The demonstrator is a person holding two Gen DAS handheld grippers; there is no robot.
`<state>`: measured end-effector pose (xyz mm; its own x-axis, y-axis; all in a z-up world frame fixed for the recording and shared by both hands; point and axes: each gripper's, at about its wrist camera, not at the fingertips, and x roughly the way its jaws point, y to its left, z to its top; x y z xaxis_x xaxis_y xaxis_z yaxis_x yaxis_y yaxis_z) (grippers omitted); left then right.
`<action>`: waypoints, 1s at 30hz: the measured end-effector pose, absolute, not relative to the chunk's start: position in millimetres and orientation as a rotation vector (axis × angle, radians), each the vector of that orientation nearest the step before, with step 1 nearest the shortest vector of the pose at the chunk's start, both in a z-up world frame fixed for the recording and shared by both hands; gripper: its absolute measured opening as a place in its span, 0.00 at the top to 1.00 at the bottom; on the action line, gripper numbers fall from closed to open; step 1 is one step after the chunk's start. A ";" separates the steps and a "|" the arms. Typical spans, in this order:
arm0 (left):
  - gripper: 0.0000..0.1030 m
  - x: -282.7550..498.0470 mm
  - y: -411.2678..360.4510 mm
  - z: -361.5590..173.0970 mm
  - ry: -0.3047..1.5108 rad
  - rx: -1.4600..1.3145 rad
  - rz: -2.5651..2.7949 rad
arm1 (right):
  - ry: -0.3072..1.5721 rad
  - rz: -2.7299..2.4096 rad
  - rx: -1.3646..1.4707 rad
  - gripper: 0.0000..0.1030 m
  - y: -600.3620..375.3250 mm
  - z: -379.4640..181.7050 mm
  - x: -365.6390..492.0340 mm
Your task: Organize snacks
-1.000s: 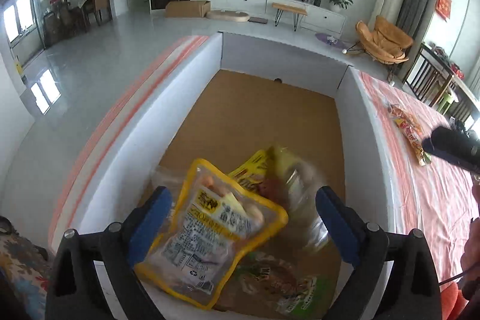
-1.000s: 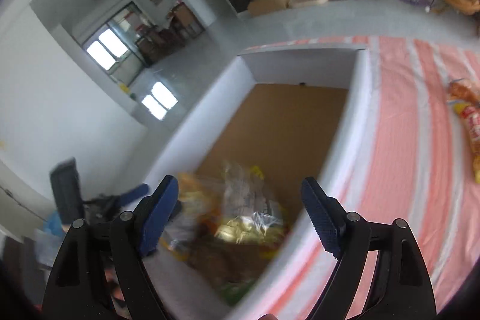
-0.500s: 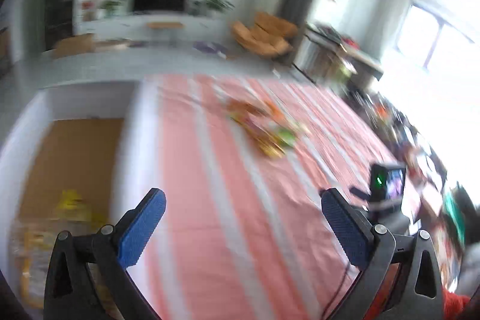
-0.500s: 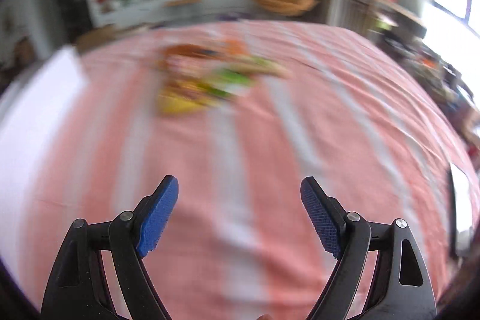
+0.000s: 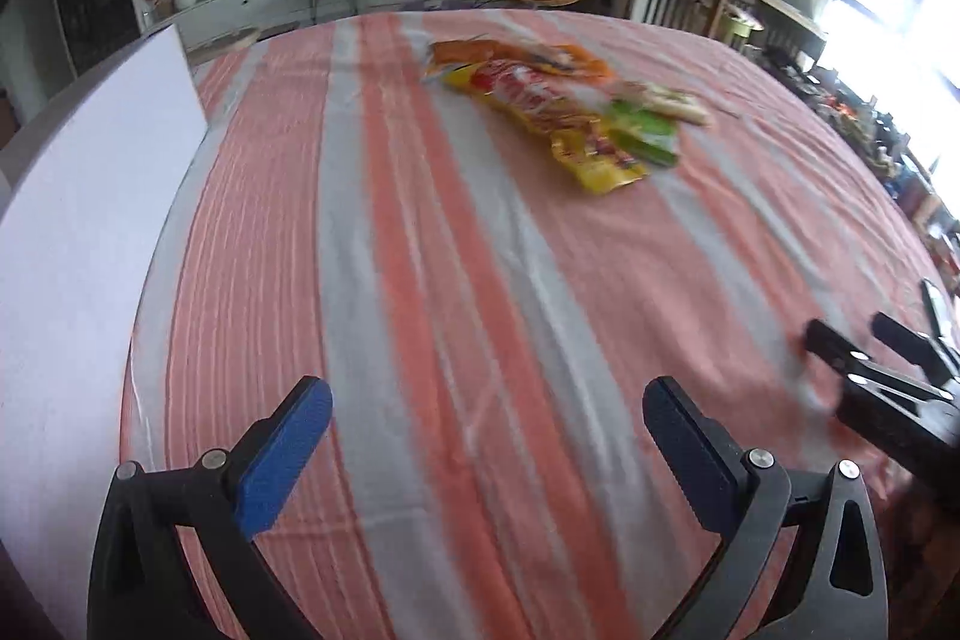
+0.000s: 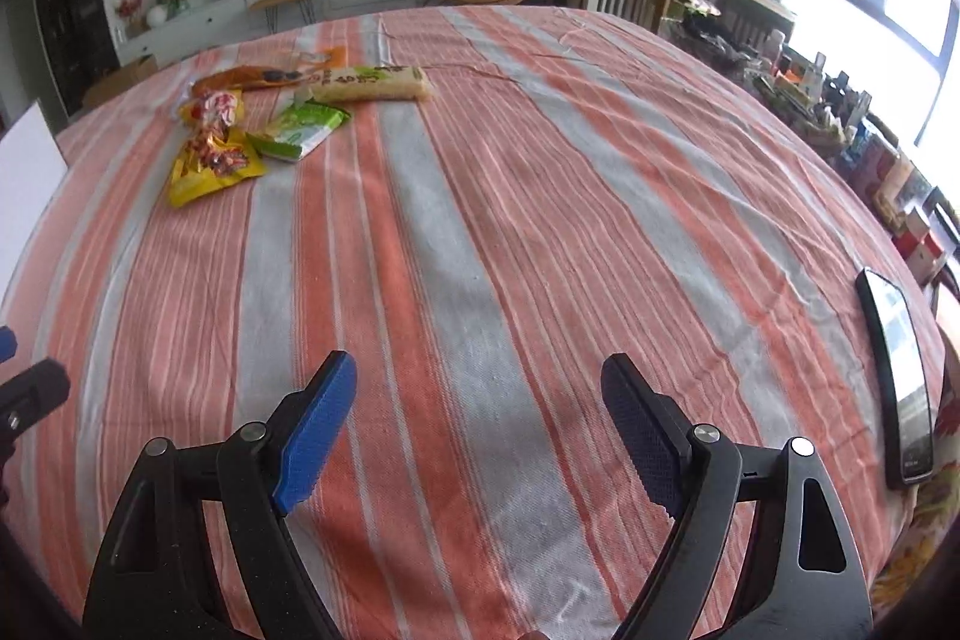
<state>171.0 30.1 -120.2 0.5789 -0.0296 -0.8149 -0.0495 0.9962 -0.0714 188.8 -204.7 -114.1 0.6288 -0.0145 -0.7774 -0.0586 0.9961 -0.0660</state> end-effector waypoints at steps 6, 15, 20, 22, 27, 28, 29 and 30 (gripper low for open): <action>0.01 169.6 37.4 -132.6 0.947 -0.063 0.040 | 0.911 0.035 -0.054 0.15 -210.5 -118.1 191.2; 0.00 170.3 36.7 -135.5 0.941 -0.036 0.044 | 0.921 0.035 -0.027 0.13 -213.9 -118.9 191.2; 0.00 170.6 36.4 -135.2 0.942 -0.037 0.043 | 0.921 0.036 -0.026 0.12 -213.6 -118.9 191.0; 0.00 170.8 36.3 -135.1 0.942 -0.036 0.044 | 0.921 0.036 -0.025 0.12 -213.8 -118.7 191.0; 0.00 171.2 36.1 -135.1 0.942 -0.036 0.044 | 0.921 0.036 -0.025 0.12 -213.8 -118.7 190.9; 0.00 171.2 36.2 -135.1 0.942 -0.036 0.044 | 0.921 0.036 -0.025 0.12 -213.2 -118.8 190.7; 0.00 171.1 36.4 -135.2 0.942 -0.036 0.044 | 0.921 0.035 -0.025 0.12 -213.8 -118.7 190.9; 0.00 171.2 36.2 -135.0 0.942 -0.036 0.044 | 0.921 0.035 -0.025 0.12 -213.8 -118.7 190.8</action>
